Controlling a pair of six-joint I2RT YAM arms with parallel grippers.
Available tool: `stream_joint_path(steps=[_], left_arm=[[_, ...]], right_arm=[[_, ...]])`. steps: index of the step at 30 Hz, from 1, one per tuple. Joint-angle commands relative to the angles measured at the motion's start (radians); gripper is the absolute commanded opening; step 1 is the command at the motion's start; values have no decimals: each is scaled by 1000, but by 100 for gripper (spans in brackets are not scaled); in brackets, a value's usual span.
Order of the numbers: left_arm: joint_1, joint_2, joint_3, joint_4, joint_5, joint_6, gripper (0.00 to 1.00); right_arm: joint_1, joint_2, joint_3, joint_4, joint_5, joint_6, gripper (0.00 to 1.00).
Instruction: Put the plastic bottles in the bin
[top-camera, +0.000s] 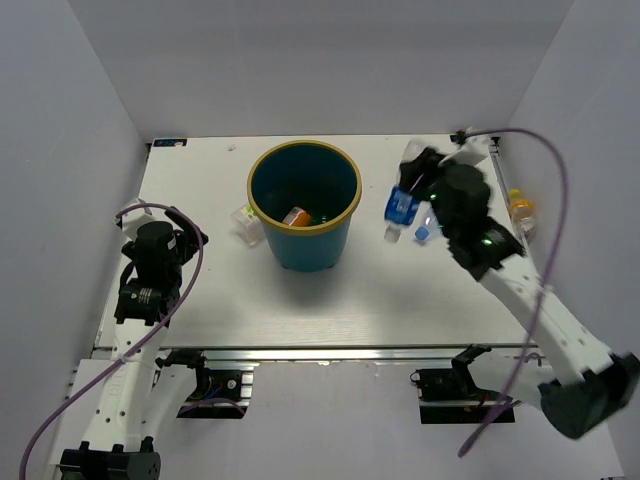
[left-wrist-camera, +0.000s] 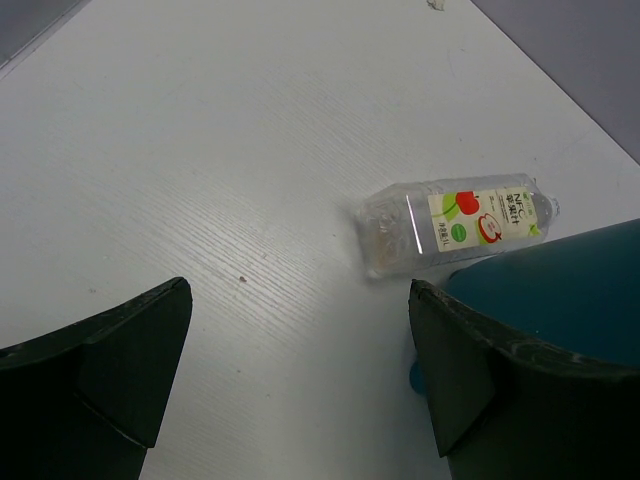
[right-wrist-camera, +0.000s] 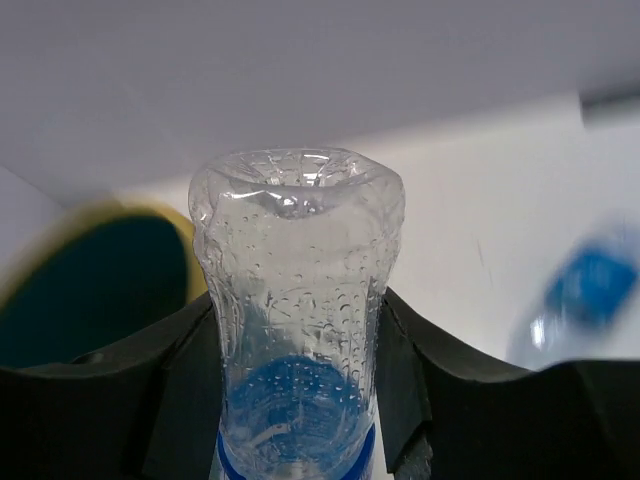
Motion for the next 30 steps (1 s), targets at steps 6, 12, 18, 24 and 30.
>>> stream_joint_path(steps=[6,12,18,24,30], left_arm=[[5,-1,6,5,29,15,98],[5,-28,-5,3,15,2,98],[3,-33,-12,-1,6,1,98],[5,-16,-8,-4,9,2,98],[3,-13,0,-20,-24,10,98]], right_arm=[[6,-59,383,431,-570,-411,36],[124,243,604,452,-804,-523,38],[198,397,597,429,-696,-554,52],[201,401,627,340,-564,-474,89],[191,452,888,24,-203,-425,89]])
